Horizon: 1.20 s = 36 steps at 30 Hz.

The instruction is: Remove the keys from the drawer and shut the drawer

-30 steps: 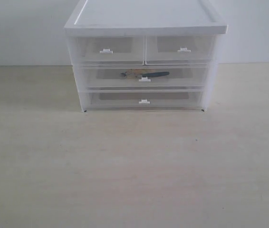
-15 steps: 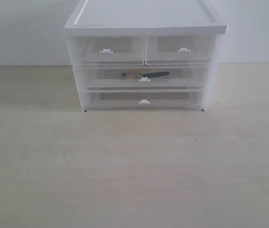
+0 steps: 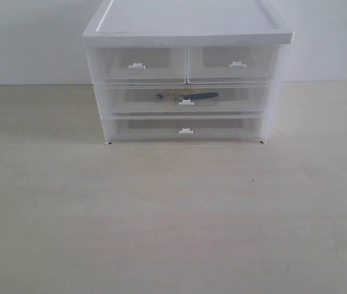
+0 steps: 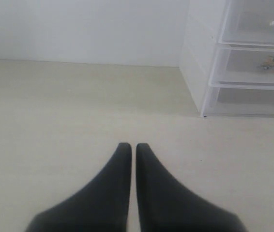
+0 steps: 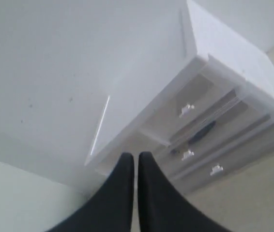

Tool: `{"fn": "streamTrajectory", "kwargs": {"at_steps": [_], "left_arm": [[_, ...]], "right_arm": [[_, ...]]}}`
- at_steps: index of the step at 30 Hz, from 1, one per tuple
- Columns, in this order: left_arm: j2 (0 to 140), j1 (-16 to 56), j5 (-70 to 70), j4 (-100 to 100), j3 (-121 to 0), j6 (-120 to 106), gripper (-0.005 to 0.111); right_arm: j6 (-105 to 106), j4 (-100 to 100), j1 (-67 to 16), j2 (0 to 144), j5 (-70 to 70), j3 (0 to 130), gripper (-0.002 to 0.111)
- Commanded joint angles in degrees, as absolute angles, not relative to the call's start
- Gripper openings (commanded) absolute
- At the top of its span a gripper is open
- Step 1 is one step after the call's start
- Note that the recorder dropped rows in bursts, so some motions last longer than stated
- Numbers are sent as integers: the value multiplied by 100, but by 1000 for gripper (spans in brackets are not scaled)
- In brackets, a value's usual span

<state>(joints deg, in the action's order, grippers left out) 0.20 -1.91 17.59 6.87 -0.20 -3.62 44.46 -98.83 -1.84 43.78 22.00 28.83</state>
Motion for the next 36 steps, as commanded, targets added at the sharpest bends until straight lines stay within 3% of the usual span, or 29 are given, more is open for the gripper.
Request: {"fn": "streamTrajectory", "kwargs": {"at_steps": [1,13,19,36], "left_arm": [[0,-207,1724,656,0,-388,4],[0,-207,1736,656,0,-388,4],[0,-207,1736,656,0,-388,4],[0,-207,1724,656,0,-388,4]], "right_arm": [[5076,-9995,-186,5746,2974,3290,0],[8815,-9995,-186,9165,5196,3667,0],[10498,-9995,-186,10548,6996,3942,0],[10551,-9995,-282,11478,6996,5046,0]]}}
